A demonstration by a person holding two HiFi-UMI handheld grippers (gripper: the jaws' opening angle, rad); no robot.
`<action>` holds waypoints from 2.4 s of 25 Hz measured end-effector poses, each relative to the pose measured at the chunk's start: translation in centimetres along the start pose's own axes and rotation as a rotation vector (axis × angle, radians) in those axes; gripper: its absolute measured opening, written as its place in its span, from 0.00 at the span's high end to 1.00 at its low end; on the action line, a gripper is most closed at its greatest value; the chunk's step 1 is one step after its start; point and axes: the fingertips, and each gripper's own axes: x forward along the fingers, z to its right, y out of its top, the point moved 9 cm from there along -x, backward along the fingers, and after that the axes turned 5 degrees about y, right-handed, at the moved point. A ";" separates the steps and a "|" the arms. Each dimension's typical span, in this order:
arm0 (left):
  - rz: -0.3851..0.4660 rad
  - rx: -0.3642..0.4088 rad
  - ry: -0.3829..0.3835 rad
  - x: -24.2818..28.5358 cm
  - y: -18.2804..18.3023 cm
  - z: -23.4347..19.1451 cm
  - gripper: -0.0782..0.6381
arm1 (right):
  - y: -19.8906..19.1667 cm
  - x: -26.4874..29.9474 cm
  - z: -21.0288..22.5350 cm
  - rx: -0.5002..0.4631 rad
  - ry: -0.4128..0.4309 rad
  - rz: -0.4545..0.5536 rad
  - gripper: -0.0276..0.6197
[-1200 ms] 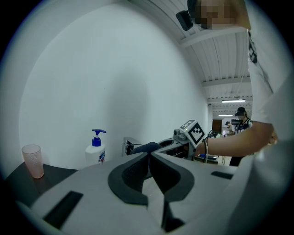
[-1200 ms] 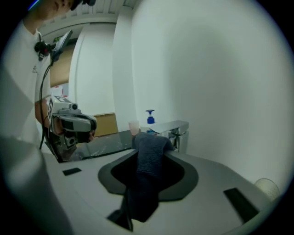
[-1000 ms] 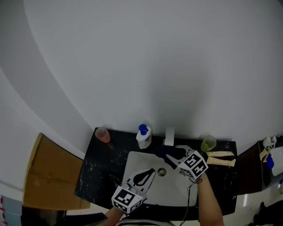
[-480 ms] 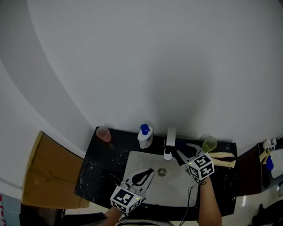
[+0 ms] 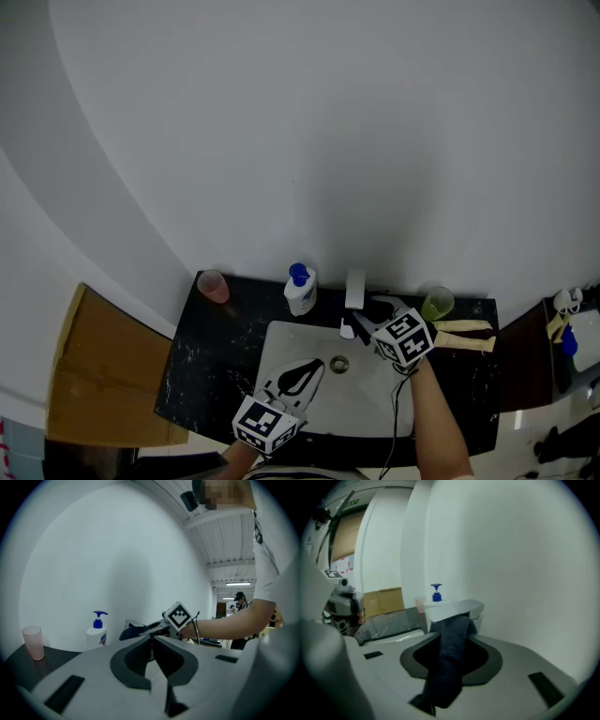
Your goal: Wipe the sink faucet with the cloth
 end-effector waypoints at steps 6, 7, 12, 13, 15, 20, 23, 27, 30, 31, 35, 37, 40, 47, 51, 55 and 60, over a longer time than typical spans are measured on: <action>0.010 0.001 -0.005 0.1 0.2 0.1 0.87 | -2.4 -2.6 0.9 0.044 -0.105 0.004 0.77; 0.011 0.001 -0.004 0.1 0.2 0.0 0.87 | -2.5 -3.4 0.4 0.045 -0.063 0.033 0.77; 0.008 0.000 -0.002 0.2 0.2 -0.4 0.87 | -1.1 -4.3 -3.2 -0.053 0.174 0.088 0.77; 0.009 0.001 -0.004 0.3 0.2 -0.3 0.87 | -0.7 -3.8 -3.6 -0.073 0.197 0.077 0.77; 0.012 0.002 -0.006 0.4 0.3 -0.2 0.87 | -0.1 -2.4 -3.8 -0.109 0.210 0.023 0.77; 0.010 0.005 0.010 -0.1 0.2 -0.6 0.87 | 0.7 0.4 -1.4 -0.059 0.125 0.001 0.77; 0.009 0.003 0.018 -0.3 0.2 -1.0 0.87 | 0.5 0.5 0.6 0.028 0.027 0.060 0.77; 0.009 -0.001 0.017 -0.3 0.1 -1.2 0.87 | -1.2 -0.5 1.5 0.117 -0.132 0.099 0.77; 0.004 -0.006 0.016 -0.3 0.3 -1.2 0.87 | -3.2 -1.6 2.0 0.170 -0.193 0.085 0.77; 0.001 -0.007 0.015 -0.3 0.3 -1.2 0.87 | -3.7 -2.1 1.9 0.188 -0.187 0.097 0.77; -0.003 -0.007 0.006 -0.5 -0.2 -1.1 0.87 | -6.1 -3.3 0.0 0.232 -0.154 0.115 0.77; -0.008 -0.009 0.005 -0.6 -0.3 -1.1 0.87 | -7.9 -2.7 -0.8 0.232 -0.138 0.081 0.77; -0.014 -0.009 0.010 -0.9 -0.5 -1.3 0.87 | -9.9 -1.1 -1.3 0.209 -0.115 0.036 0.77; -0.030 0.000 0.049 -2.1 -0.6 -1.8 0.87 | -9.3 0.9 -1.6 0.039 -0.098 0.016 0.77; -0.044 0.003 0.066 -2.1 -0.7 -2.0 0.87 | -7.4 2.6 -1.2 -0.141 -0.054 0.012 0.77; -0.053 0.007 0.082 -2.1 -0.6 -1.9 0.87 | -5.6 3.0 -0.8 -0.252 -0.008 0.044 0.78; -0.063 0.008 0.112 -2.2 -0.7 -2.3 0.87 | -5.3 1.5 -1.7 -0.427 0.034 0.017 0.78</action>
